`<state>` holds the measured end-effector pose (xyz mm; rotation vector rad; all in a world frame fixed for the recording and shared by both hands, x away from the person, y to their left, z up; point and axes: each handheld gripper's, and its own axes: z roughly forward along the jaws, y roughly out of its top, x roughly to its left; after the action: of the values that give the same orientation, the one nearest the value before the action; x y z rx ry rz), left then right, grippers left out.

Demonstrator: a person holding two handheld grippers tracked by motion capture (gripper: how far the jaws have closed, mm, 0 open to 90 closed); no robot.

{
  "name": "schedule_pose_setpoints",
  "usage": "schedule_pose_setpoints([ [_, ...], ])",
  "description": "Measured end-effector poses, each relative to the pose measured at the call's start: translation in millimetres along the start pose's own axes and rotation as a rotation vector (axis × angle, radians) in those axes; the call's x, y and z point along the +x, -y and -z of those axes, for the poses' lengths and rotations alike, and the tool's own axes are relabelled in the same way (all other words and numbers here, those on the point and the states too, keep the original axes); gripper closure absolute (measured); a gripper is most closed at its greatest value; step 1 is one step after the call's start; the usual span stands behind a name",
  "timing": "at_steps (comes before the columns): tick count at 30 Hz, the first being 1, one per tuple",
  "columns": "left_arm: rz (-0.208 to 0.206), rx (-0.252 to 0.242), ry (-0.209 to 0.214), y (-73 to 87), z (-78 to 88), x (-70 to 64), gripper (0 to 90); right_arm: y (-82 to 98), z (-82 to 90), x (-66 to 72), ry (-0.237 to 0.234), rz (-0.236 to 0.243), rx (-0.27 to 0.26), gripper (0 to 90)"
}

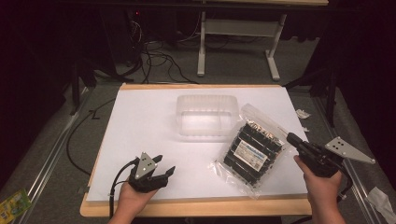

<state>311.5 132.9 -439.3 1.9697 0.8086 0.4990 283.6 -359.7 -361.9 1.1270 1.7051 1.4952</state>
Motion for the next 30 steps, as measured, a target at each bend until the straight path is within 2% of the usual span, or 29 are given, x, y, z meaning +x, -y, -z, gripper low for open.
schedule_pose_setpoints([
  [9, -0.009, 0.010, 0.023, -3.3, -10.8, -9.8, 39.9, -10.3, 2.7, 16.4, -0.043, 0.033, -0.036, 90.0],
  [13, -0.010, 0.003, 0.035, -8.3, -20.0, -15.4, 46.7, -14.4, 4.2, 24.2, -0.061, 0.052, -0.054, 90.0],
  [16, -0.019, -0.001, 0.046, -15.0, -30.0, -20.1, 49.0, -17.0, 5.0, 29.7, -0.070, 0.059, -0.064, 90.0],
  [19, -0.005, -0.006, 0.074, -24.4, -40.1, -24.1, 54.3, -19.2, 6.0, 33.6, -0.080, 0.077, -0.070, 90.0],
  [21, 0.006, -0.034, 0.078, -37.5, -50.7, -28.6, 57.0, -20.5, 6.2, 36.1, -0.091, 0.081, -0.074, 90.0],
  [22, 0.006, -0.034, 0.078, -37.5, -50.7, -28.6, 57.3, -20.5, 6.0, 36.8, -0.094, 0.083, -0.076, 90.0],
  [23, 0.020, -0.053, 0.083, -47.5, -60.4, -31.2, 57.6, -20.4, 6.0, 37.4, -0.095, 0.086, -0.076, 90.0],
  [24, 0.020, -0.053, 0.083, -47.5, -60.4, -31.2, 57.7, -20.4, 6.0, 37.4, -0.095, 0.086, -0.076, 90.0],
  [27, 0.013, -0.063, 0.120, -63.7, -85.5, -36.8, 52.8, -19.6, 6.7, 38.3, -0.096, 0.089, -0.076, 90.0],
  [28, 0.013, -0.063, 0.120, -63.7, -85.5, -36.8, 51.2, -19.4, 6.6, 38.1, -0.098, 0.087, -0.078, 90.0],
  [29, 0.004, -0.048, 0.141, -69.1, -99.0, -39.6, 50.1, -19.2, 6.7, 38.0, -0.099, 0.084, -0.078, 90.0],
  [30, 0.004, -0.048, 0.141, -69.1, -99.0, -39.6, 49.4, -19.2, 6.7, 38.0, -0.099, 0.084, -0.078, 90.0],
])
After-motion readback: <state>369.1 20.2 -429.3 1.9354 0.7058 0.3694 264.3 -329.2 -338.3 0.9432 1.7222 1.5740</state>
